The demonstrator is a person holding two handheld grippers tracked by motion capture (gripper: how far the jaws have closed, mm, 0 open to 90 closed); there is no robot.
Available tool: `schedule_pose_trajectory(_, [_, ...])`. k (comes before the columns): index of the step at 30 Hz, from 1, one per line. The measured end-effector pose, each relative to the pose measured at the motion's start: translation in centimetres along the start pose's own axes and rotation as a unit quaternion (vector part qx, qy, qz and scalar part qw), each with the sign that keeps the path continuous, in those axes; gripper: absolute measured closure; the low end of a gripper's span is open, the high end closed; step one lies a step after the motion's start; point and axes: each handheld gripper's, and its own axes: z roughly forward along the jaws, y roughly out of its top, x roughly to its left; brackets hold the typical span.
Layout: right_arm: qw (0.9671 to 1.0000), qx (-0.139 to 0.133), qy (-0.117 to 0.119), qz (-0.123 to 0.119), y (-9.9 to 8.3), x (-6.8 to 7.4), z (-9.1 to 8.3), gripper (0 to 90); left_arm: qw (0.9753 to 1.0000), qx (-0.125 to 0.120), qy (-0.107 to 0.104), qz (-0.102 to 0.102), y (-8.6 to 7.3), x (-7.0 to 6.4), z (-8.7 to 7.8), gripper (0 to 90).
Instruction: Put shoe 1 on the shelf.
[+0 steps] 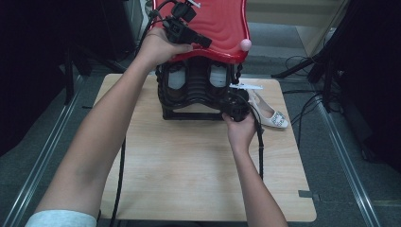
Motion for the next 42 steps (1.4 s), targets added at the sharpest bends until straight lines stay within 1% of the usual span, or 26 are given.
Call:
schedule_pose_trajectory(1, [1.0, 0.001, 0.006, -0.005, -0.1, 0.1, -0.3, 90.0, 1.0, 0.003, 0.006, -0.007, 0.1, -0.2, 0.0, 84.8])
schedule_pose_trajectory(2, [0.9999, 0.003, 0.015, -0.006, -0.2, 0.2, -0.8, 90.0, 0.9999, 0.006, 0.01, -0.011, 0.2, -0.3, -0.1, 81.8])
schedule_pose_trajectory(3, [0.9997, 0.004, 0.023, -0.004, -0.3, 0.2, -1.0, 90.0, 0.9997, 0.009, 0.017, -0.017, 0.3, -0.6, -0.2, 79.7])
schedule_pose_trajectory(4, [0.9995, 0.005, 0.03, -0.004, -0.4, 0.2, -1.3, 90.0, 0.9997, 0.01, 0.017, -0.018, 0.3, -0.8, -0.4, 79.2])
schedule_pose_trajectory(5, [0.9994, 0.008, 0.034, -0.007, -0.5, 0.3, -1.6, 90.0, 0.9997, 0.012, 0.009, -0.018, 0.3, -1.1, -0.7, 77.7])
schedule_pose_trajectory(6, [0.9992, 0.011, 0.038, -0.011, -0.7, 0.4, -1.8, 89.4, 0.9998, 0.012, 0.006, -0.015, 0.3, -1.5, -0.9, 75.8])
schedule_pose_trajectory(8, [0.9987, 0.013, 0.046, -0.016, -1.2, 0.7, -2.2, 87.9, 0.9998, 0.013, 0.011, 0.005, 0.0, -2.2, -1.4, 73.1])
schedule_pose_trajectory(10, [0.9978, 0.017, 0.063, -0.012, -1.8, 0.8, -2.6, 87.3, 0.9996, 0.02, 0.007, 0.02, -0.8, -2.8, -2.1, 68.3])
schedule_pose_trajectory(11, [0.9971, 0.019, 0.073, -0.011, -2.2, 0.9, -2.7, 87.3, 0.9996, 0.017, 0.007, 0.021, -1.3, -2.9, -2.5, 67.5])
schedule_pose_trajectory(13, [0.9964, 0.022, 0.081, -0.01, -2.9, 1.1, -3.0, 86.4, 0.9999, 0.014, 0.002, 0.007, -2.6, -3.1, -3.1, 66.4])
schedule_pose_trajectory(15, [0.9955, 0.02, 0.092, -0.012, -3.7, 1.4, -3.4, 84.2, 0.9999, 0.016, -0.001, -0.002, -4.0, -3.4, -3.6, 65.2])
schedule_pose_trajectory(16, [0.9951, 0.016, 0.096, -0.017, -4.1, 1.5, -3.5, 82.7, 0.9998, 0.019, -0.001, 0.004, -4.7, -3.5, -3.9, 64.9])
schedule_pose_trajectory(18, [0.9942, 0.009, 0.101, -0.036, -4.8, 1.7, -3.9, 79.8, 0.9999, 0.01, -0.01, -0.001, -5.9, -3.9, -4.3, 63.6])
schedule_pose_trajectory(19, [0.994, 0.006, 0.101, -0.042, -5.2, 1.8, -4.0, 79.8, 0.9999, 0.006, -0.013, -0.004, -6.5, -4.1, -4.4, 62.8])
schedule_pose_trajectory(21, [0.9945, 0.011, 0.098, -0.033, -5.7, 1.8, -4.3, 81.8, 0.9999, 0.0, -0.015, -0.004, -7.8, -4.7, -4.7, 61.7])
schedule_pose_trajectory(23, [0.9942, 0.01, 0.104, -0.025, -6.3, 1.7, -4.6, 81.7, 0.9997, -0.001, -0.024, -0.002, -9.0, -5.4, -4.8, 61.0])
schedule_pose_trajectory(24, [0.9939, 0.015, 0.107, -0.023, -6.6, 1.7, -4.6, 81.5, 0.9996, -0.001, -0.028, 0.003, -9.6, -5.7, -4.9, 60.9])
schedule_pose_trajectory(25, [0.9935, 0.018, 0.11, -0.019, -6.9, 1.6, -4.7, 79.9, 0.9996, 0.003, -0.028, 0.002, -10.1, -6.0, -4.9, 60.3])
schedule_pose_trajectory(26, [0.9929, 0.02, 0.115, -0.02, -7.2, 1.5, -4.7, 78.2, 0.9997, 0.005, -0.026, 0.002, -10.6, -6.2, -4.9, 60.0])
schedule_pose_trajectory(28, [0.9922, 0.02, 0.122, -0.018, -7.7, 1.5, -4.9, 74.4, 0.9997, 0.005, -0.026, 0.001, -11.6, -6.5, -4.8, 58.7])
schedule_pose_trajectory(29, [0.992, 0.018, 0.124, -0.017, -7.9, 1.4, -4.9, 74.1, 0.9996, 0.005, -0.029, 0.0, -12.1, -6.6, -4.8, 58.2])
schedule_pose_trajectory(31, [0.9932, 0.02, 0.114, -0.016, -8.3, 1.4, -5.1, 73.6, 0.9994, 0.008, -0.033, -0.005, -13.2, -6.7, -4.4, 57.1])
schedule_pose_trajectory(35, [0.9941, 0.03, 0.103, -0.017, -9.0, 1.3, -5.3, 65.4, 0.9989, 0.014, -0.039, -0.021, -15.2, -6.7, -3.7, 55.2])
schedule_pose_trajectory(38, [0.9939, 0.028, 0.105, -0.016, -9.4, 1.1, -5.4, 59.0, 0.9986, 0.009, -0.043, -0.032, -16.5, -6.7, -3.3, 54.2])
schedule_pose_trajectory(40, [0.9942, 0.027, 0.102, -0.015, -9.7, 1.1, -5.5, 55.4, 0.9985, 0.01, -0.042, -0.035, -17.2, -6.6, -3.0, 54.1])
schedule_pose_trajectory(42, [0.9942, 0.029, 0.103, -0.012, -9.9, 1.0, -5.5, 55.4, 0.9987, 0.012, -0.036, -0.034, -18.0, -6.7, -2.7, 53.8])
